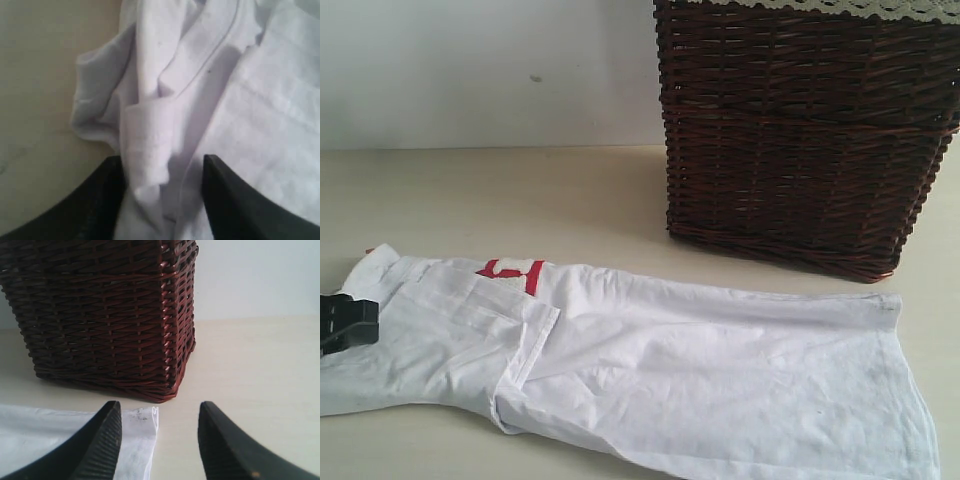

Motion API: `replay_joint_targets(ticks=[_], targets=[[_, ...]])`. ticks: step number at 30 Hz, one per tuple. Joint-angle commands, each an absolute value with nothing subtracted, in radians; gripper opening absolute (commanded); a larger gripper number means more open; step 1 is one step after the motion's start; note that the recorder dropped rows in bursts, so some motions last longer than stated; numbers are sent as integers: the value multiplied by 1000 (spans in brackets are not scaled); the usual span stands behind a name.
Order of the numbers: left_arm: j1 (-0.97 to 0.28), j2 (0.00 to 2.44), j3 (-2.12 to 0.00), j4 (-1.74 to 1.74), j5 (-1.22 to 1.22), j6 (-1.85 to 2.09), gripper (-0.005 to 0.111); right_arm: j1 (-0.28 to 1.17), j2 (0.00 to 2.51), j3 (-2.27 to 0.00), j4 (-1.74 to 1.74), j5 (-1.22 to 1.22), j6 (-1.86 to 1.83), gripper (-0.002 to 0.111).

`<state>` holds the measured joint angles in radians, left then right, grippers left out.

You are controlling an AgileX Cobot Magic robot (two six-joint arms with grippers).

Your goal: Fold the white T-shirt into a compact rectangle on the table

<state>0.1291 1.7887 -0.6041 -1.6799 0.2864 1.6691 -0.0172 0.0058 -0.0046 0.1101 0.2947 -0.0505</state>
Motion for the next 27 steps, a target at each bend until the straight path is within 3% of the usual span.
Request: replay_joint_targets(ticks=[1, 4, 12, 27], targets=[[130, 1804, -597, -1682, 279, 1671, 26, -23, 0, 0, 107, 282, -50, 47], [130, 1804, -597, -1680, 279, 1687, 0, -23, 0, 0, 107, 282, -50, 47], [135, 1755, -597, -1680, 185, 1750, 0, -23, 0, 0, 107, 282, -50, 47], [259, 1621, -556, -1744, 214, 1742, 0, -23, 0, 0, 107, 282, -50, 47]])
